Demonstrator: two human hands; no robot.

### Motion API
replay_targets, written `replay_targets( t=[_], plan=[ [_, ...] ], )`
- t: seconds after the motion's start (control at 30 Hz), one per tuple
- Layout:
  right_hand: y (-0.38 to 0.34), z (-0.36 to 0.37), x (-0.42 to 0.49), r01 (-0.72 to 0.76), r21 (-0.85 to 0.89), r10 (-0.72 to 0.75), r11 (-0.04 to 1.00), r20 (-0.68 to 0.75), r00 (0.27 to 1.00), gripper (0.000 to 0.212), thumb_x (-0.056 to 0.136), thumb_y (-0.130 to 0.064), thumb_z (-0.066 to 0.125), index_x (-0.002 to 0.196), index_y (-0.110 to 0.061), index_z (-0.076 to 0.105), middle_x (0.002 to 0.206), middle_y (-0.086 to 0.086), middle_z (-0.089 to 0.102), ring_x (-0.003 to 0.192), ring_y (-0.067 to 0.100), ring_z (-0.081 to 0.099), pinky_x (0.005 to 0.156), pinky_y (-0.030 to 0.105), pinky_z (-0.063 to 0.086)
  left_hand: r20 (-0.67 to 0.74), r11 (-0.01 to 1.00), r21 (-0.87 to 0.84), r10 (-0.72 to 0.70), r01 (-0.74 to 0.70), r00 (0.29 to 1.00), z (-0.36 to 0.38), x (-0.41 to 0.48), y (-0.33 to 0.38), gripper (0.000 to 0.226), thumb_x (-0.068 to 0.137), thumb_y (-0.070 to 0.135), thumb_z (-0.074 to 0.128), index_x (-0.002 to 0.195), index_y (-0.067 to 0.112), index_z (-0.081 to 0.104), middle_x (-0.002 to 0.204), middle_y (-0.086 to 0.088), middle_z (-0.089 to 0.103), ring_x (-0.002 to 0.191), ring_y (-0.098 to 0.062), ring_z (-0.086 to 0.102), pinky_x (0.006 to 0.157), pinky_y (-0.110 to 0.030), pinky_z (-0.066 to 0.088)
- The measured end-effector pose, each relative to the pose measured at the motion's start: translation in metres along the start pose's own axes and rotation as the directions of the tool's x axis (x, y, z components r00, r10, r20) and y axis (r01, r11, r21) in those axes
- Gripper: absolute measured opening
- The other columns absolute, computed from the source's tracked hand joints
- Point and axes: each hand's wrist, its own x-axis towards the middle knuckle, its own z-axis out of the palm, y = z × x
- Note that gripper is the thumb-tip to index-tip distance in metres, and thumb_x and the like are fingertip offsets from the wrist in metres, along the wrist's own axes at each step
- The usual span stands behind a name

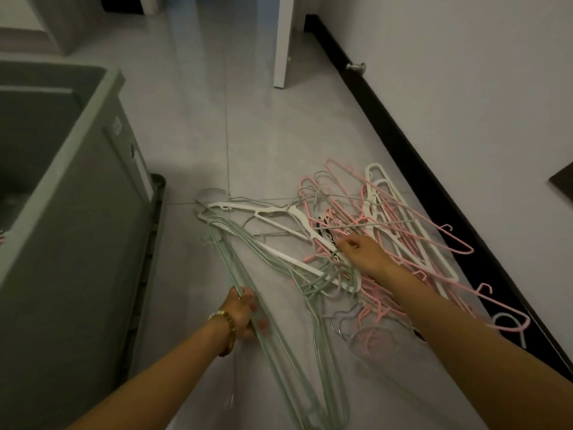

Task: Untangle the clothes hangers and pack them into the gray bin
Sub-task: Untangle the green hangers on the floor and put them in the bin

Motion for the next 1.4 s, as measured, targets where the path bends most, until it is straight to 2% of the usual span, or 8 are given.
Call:
replay_targets(
  t=[0.13, 0.3, 0.5, 0.73, 0.9, 1.13, 1.23, 1.4],
  plan=[
    [-0.004, 0.015, 0.007, -0.1, 0.091, 0.095, 0.991, 0.064, 0.993, 0.037, 0.087, -0.041, 0.06, 0.107, -0.011, 0.049, 0.089, -0.002, 0.052, 0.061, 0.011, 0.047, 0.052, 0.025, 0.039, 0.033, 1.0, -0.012, 0.009, -0.008, 0.999, 0.009, 0.002, -0.002, 0.025, 0.101, 0.02, 0.03, 0.078, 0.019, 0.04, 0.086, -0.013, 0.047, 0.072, -0.029, 0.051, 0.07, -0.048, 0.05],
    [-0.004, 0.025, 0.017, -0.105, -0.059, 0.108, 0.993, 0.039, 0.993, 0.053, 0.072, -0.048, 0.074, 0.106, -0.011, 0.056, 0.091, 0.005, 0.057, 0.075, 0.019, 0.053, 0.06, 0.026, 0.038, 0.076, 1.0, 0.0, 0.03, -0.03, 0.997, 0.011, 0.008, -0.004, 0.027, 0.101, 0.021, 0.028, 0.079, 0.018, 0.043, 0.076, -0.01, 0.046, 0.061, -0.025, 0.048, 0.061, -0.038, 0.047],
    [-0.005, 0.029, 0.023, 0.003, -0.353, -0.044, 0.935, -0.108, 0.993, 0.047, 0.07, -0.055, 0.072, 0.063, -0.016, 0.046, 0.059, 0.0, 0.05, 0.055, 0.018, 0.047, 0.054, 0.028, 0.035, 0.091, 0.994, -0.031, 0.103, -0.101, 0.99, 0.001, 0.012, -0.007, 0.024, 0.101, 0.017, 0.029, 0.081, 0.016, 0.042, 0.075, -0.012, 0.044, 0.055, -0.026, 0.052, 0.066, -0.045, 0.054],
    [-0.003, -0.002, 0.019, -0.045, 0.23, 0.064, 0.972, -0.073, 0.995, 0.041, 0.08, -0.04, 0.07, 0.082, 0.001, 0.073, 0.042, -0.003, 0.058, 0.035, 0.005, 0.052, 0.039, 0.011, 0.04, 0.156, 0.958, 0.097, 0.254, -0.271, 0.955, -0.014, 0.014, 0.007, 0.024, 0.101, 0.029, 0.029, 0.085, 0.021, 0.045, 0.078, -0.005, 0.044, 0.054, -0.018, 0.051, 0.049, -0.028, 0.054],
    [0.016, -0.039, 0.028, -0.253, 0.524, 0.316, 0.813, -0.031, 0.948, 0.04, 0.078, -0.039, 0.072, 0.101, -0.006, 0.069, 0.085, 0.011, 0.069, 0.066, 0.022, 0.062, 0.061, 0.029, 0.051, 0.092, 0.917, 0.152, 0.358, -0.369, 0.929, -0.022, 0.019, 0.011, 0.026, 0.102, 0.018, 0.023, 0.081, 0.017, 0.039, 0.066, -0.004, 0.035, 0.049, -0.015, 0.031, 0.037, -0.016, 0.034],
    [0.038, -0.009, -0.003, 0.053, 0.063, -0.023, 0.997, -0.405, 0.914, 0.039, 0.089, -0.031, 0.06, 0.122, -0.013, 0.051, 0.132, 0.009, 0.046, 0.113, 0.021, 0.047, 0.088, 0.027, 0.037, 0.01, 0.945, 0.082, 0.316, -0.316, 0.949, -0.025, 0.018, -0.002, 0.023, 0.101, 0.017, 0.023, 0.088, 0.016, 0.042, 0.069, -0.003, 0.035, 0.052, -0.015, 0.031, 0.035, -0.015, 0.034],
    [0.034, 0.037, -0.032, 0.286, -0.145, -0.311, 0.947, -0.202, 0.929, 0.031, 0.088, -0.028, 0.062, 0.113, -0.012, 0.057, 0.117, 0.007, 0.053, 0.1, 0.016, 0.053, 0.083, 0.026, 0.041, -0.014, 0.946, 0.068, 0.32, -0.318, 0.947, -0.02, 0.019, 0.001, 0.02, 0.101, 0.019, 0.025, 0.095, 0.013, 0.043, 0.076, -0.004, 0.039, 0.057, -0.016, 0.038, 0.049, -0.026, 0.04],
    [0.032, 0.064, -0.043, 0.209, -0.259, -0.202, 0.943, 0.054, 0.978, 0.045, 0.085, -0.025, 0.065, 0.124, -0.013, 0.047, 0.128, 0.006, 0.045, 0.109, 0.02, 0.05, 0.089, 0.027, 0.041, -0.052, 0.958, 0.019, 0.285, -0.285, 0.957, -0.019, 0.024, -0.003, 0.024, 0.101, 0.022, 0.026, 0.083, 0.017, 0.041, 0.081, -0.003, 0.048, 0.063, -0.018, 0.047, 0.055, -0.029, 0.039]
  ],
)
